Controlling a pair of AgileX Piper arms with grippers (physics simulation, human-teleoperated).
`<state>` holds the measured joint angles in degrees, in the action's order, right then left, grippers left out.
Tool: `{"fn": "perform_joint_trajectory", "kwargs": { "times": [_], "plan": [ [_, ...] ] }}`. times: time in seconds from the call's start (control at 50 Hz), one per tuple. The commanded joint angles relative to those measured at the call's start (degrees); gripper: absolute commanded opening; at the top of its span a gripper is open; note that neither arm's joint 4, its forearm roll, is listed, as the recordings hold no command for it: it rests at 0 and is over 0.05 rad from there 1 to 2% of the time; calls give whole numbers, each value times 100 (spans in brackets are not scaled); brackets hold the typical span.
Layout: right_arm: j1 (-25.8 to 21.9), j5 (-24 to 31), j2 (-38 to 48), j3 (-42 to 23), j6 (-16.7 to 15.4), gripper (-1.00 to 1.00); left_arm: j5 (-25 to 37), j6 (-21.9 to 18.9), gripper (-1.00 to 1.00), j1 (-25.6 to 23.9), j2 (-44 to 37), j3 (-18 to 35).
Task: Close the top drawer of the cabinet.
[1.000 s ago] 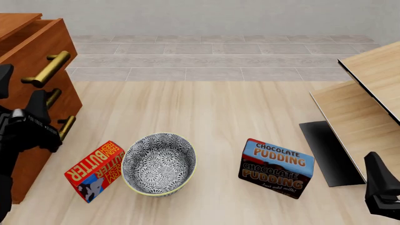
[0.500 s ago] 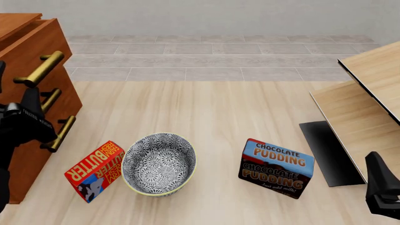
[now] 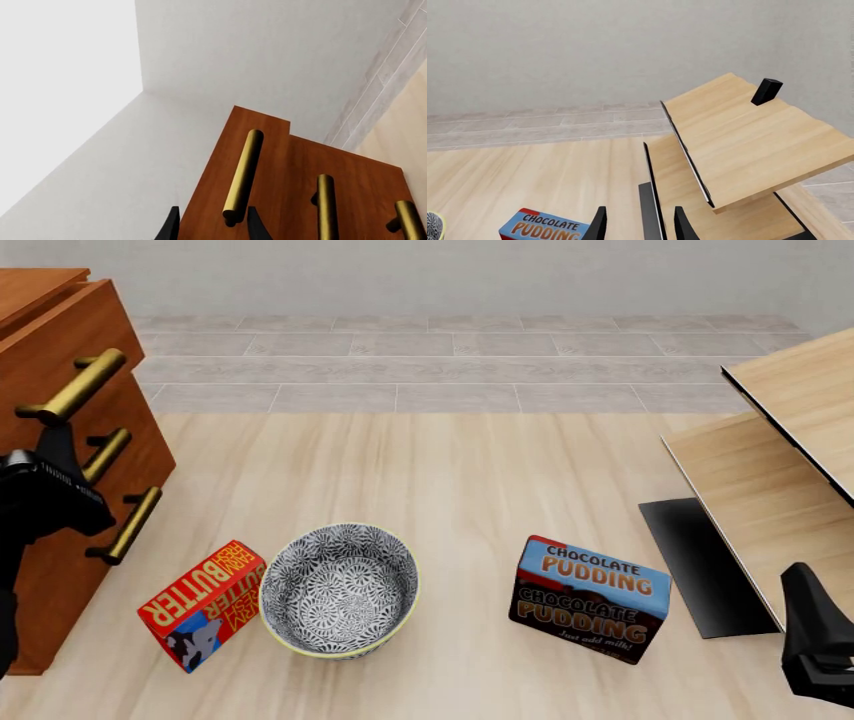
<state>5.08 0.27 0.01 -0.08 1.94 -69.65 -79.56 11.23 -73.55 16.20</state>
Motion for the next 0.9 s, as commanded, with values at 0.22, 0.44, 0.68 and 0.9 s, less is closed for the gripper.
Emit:
{"fn": "perform_joint_trajectory", "kwargs": {
  "times": [0.22,0.44,0.68,0.9],
  "plan": [
    [-12,-9,0,-1,3,100,-25,61,100,264,-477,355],
    [-38,-16,0,-6,-4,100,-25,43,100,350,-854,546],
    [-23,-27,0,-20,-3,100,-25,64,100,432,-1052,631],
    [23,-26,0,-24,-5,100,-25,104,100,595,-1190,703]
  ]
}}
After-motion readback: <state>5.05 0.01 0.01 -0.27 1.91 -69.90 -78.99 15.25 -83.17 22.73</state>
